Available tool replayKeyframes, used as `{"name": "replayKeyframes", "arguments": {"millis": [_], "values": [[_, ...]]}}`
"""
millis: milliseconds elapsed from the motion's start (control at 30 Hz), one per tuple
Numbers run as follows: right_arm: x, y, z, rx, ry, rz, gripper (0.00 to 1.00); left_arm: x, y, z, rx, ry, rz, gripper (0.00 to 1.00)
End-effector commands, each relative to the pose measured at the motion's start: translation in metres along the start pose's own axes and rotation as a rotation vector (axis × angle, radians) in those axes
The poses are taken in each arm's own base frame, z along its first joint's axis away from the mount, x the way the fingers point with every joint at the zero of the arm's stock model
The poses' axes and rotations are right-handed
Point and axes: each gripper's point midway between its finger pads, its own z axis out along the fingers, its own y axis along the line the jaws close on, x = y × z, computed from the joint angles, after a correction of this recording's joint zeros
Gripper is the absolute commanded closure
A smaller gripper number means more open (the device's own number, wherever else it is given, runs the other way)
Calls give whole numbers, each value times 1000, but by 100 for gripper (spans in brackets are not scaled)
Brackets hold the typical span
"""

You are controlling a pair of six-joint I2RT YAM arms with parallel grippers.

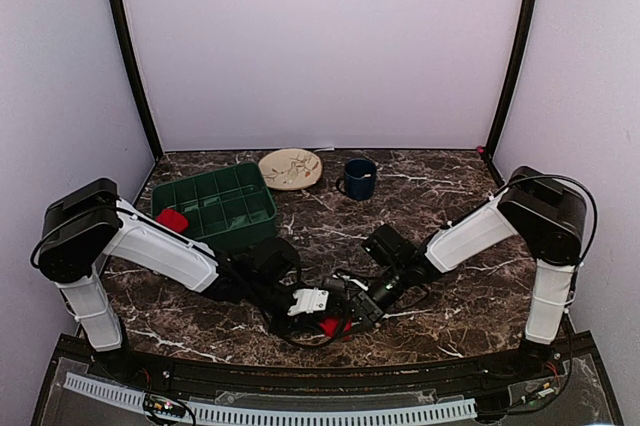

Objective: Roll the socks
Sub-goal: Roll the sock at the center of the board.

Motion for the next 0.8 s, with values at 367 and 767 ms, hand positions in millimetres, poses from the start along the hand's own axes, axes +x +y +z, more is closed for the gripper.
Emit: {"name": "replayKeyframes", "arguments": {"millis": [367,767], "values": [[0,-25,-29,203,-133,7,64,12,4,-15,172,49,-280,100],[-1,-40,-52,396,-221,-51,63,-5,6,-25,335,-8,-437,100]]}}
